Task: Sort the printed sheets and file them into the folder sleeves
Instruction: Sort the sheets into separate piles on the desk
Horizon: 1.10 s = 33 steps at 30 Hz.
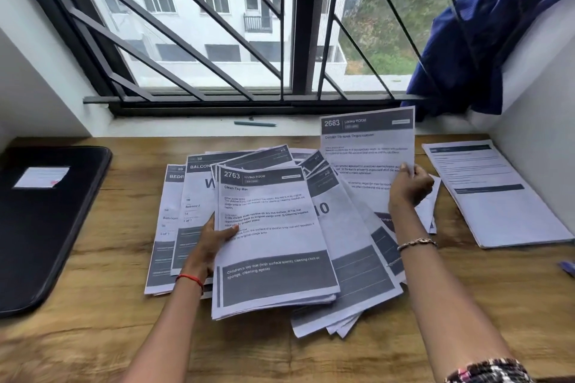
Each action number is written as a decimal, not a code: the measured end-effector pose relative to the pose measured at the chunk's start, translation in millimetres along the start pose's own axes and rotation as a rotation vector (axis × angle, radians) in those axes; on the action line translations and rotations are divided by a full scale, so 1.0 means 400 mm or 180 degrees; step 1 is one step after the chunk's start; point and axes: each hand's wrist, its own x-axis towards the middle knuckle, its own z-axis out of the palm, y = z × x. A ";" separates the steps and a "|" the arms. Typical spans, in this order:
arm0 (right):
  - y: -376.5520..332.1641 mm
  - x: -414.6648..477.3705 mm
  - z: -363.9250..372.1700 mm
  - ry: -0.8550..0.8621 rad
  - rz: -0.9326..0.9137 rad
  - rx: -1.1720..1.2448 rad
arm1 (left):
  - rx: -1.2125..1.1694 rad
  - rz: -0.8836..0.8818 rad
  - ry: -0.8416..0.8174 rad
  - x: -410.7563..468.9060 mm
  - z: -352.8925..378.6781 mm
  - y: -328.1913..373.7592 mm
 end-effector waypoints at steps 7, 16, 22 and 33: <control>-0.072 -0.007 0.001 0.0418 -0.1574 0.0246 | 0.0068 -0.0009 0.0024 0.005 -0.001 -0.002; -0.295 -0.093 0.042 0.0705 -0.3274 0.0865 | 0.0259 -0.0007 0.0035 0.013 0.007 -0.008; -0.249 -0.149 0.086 -0.0135 -0.2061 0.0571 | -0.0006 -0.0103 -0.0002 0.012 0.005 -0.009; 0.160 -0.351 0.109 -0.1942 -0.1219 -0.1637 | -0.0225 -0.0154 -0.0216 0.008 -0.005 -0.008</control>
